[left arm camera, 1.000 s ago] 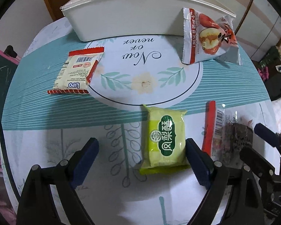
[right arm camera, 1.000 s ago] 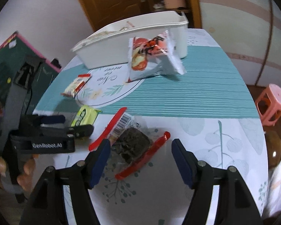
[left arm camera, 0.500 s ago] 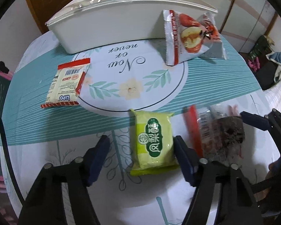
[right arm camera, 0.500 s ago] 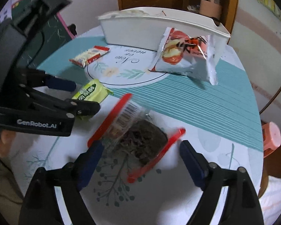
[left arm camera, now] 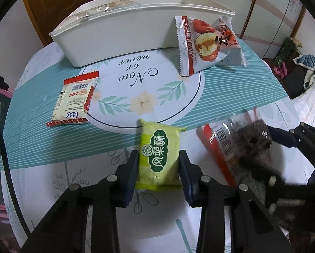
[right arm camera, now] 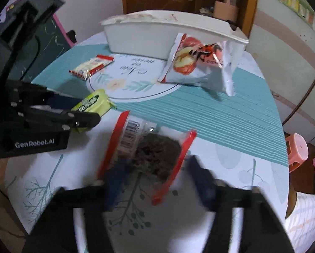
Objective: Organize snacks
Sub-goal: 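Grasp the green pastry pack with the left tool while the right tool grasps the red-striped dark bag, then lift both packs and carry them over the white tray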
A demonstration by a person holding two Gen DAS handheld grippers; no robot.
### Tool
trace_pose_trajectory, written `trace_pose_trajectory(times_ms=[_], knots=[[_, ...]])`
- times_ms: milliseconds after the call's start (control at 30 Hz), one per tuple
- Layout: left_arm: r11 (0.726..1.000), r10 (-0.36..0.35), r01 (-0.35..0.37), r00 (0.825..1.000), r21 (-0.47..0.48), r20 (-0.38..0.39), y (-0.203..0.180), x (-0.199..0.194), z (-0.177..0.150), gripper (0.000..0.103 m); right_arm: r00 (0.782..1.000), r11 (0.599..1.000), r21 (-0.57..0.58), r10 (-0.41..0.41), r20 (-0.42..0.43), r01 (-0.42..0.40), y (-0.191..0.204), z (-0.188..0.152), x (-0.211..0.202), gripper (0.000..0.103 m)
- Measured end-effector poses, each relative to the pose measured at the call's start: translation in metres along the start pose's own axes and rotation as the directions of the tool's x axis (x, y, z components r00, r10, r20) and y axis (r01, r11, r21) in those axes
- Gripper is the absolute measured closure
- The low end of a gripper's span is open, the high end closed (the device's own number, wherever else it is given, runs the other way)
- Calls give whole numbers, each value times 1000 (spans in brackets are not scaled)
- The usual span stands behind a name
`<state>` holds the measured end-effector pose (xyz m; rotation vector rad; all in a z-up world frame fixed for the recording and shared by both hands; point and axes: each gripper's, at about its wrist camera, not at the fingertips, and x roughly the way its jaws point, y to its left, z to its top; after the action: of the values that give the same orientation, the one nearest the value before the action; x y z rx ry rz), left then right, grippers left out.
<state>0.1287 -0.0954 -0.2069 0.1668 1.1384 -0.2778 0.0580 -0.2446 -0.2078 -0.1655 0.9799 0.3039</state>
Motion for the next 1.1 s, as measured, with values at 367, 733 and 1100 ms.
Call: trace_pose_trajectory(times_ms=[367, 733, 1100], knots=[[998, -34, 35, 999, -43, 25, 9, -13, -7, 68, 998, 990, 130, 48, 37, -52, -5, 3, -14, 60], [995, -61, 77, 975, -64, 211, 46, -109, 32, 68, 975, 983, 147, 82, 205, -113, 4, 66, -80, 60], [1000, 2, -7, 916, 10, 402, 61, -216, 124, 68, 932, 988, 150, -22, 363, -35, -10, 187, -157, 60]])
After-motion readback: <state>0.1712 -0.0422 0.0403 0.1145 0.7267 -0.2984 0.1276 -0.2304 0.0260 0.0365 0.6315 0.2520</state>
